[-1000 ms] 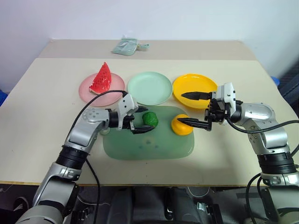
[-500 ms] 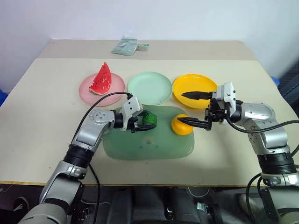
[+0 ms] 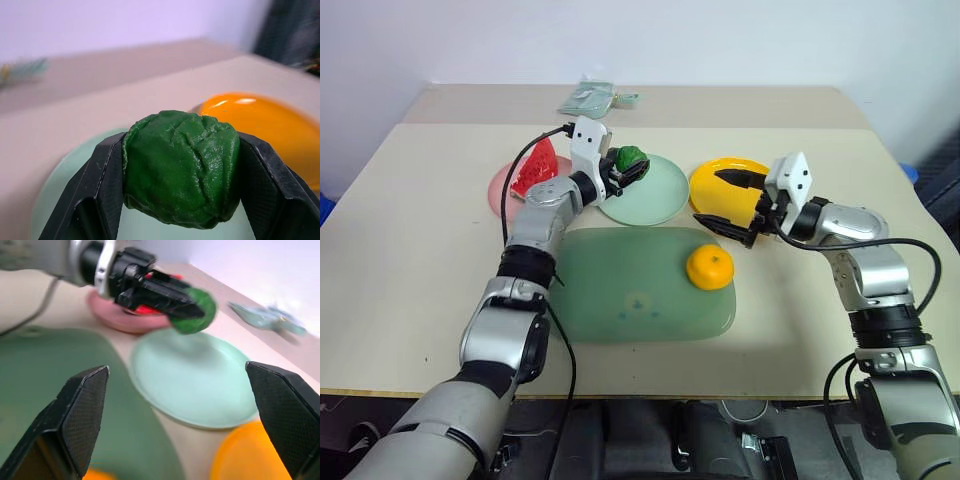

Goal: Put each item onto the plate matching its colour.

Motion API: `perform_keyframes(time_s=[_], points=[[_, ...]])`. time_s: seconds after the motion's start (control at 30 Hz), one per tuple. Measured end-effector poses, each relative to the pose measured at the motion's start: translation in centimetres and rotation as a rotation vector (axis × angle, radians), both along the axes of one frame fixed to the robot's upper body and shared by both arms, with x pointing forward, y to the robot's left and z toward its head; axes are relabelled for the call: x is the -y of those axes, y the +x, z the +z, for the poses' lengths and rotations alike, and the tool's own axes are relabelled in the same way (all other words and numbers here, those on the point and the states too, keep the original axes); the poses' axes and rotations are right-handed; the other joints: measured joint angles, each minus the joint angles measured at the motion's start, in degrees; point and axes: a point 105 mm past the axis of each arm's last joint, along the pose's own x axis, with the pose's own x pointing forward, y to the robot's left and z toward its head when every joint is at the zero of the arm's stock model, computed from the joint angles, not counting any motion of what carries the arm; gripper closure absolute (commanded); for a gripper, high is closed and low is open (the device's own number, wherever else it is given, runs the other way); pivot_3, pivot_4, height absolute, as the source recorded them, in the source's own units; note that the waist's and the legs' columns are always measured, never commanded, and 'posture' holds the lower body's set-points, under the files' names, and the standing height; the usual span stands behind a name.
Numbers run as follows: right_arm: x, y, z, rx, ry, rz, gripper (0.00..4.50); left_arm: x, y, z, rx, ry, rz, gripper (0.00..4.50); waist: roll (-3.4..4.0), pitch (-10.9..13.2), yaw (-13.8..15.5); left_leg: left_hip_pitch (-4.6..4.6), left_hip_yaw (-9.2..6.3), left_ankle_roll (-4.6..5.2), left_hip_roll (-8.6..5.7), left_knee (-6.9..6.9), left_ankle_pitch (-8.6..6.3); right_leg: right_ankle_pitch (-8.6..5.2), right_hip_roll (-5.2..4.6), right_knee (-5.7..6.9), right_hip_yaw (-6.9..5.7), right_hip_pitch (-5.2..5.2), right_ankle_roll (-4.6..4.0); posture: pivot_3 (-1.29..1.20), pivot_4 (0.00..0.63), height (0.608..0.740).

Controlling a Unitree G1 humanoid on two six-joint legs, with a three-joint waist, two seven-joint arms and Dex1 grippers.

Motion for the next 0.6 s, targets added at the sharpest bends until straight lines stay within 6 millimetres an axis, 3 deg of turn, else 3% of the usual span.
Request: perform_keyframes(time_s=[0.13,0.27,0.37,0.5,0.6], points=[[0.1,0.2,-0.1,0.012,-0.011,-0.026,0.00,0.1,0.7,-1.5,-0.010,0.083,0.054,0.14,0.00,0.00,-0.03,-0.20,0.02,0.00,-0.01,0.02,0.00,0.01,-0.02,0.04,0.00,-0.20,0.02,0.00,0.150,0.740],[0.1,0.0,-0.1,0.027,-0.022,-0.026,0.00,1.2,0.5,-2.4,-0.009,0.098,0.029,0.06,0.00,0.00,-0.07,-0.21,0.02,0.00,-0.01,0.04,0.00,0.01,-0.01,0.07,-0.01,-0.21,0.02,0.00,0.150,0.740],[0.2,-0.5,-0.7,0.001,-0.032,-0.017,0.00,1.4,0.2,-1.7,-0.002,0.063,-0.034,0.06,0.00,0.00,-0.14,-0.22,0.02,-0.01,-0.01,0.03,0.00,0.01,-0.01,0.08,-0.01,-0.25,0.02,0.00,0.150,0.740],[0.1,-2.2,-1.4,-0.087,-0.035,0.065,0.00,0.7,-0.8,1.5,0.096,0.055,-0.182,0.06,0.01,0.00,-0.37,-0.27,0.02,-0.01,0.01,0.00,0.01,0.01,0.00,0.09,0.00,-0.30,0.01,0.00,0.150,0.740],[0.1,-3.4,-1.5,-0.140,-0.041,0.124,0.00,-0.9,-3.1,4.7,0.198,0.047,-0.330,0.06,0.02,0.00,-0.81,-0.26,0.04,-0.02,0.01,0.00,0.01,0.01,-0.01,0.12,0.02,-0.31,0.01,0.00,0.150,0.740]])
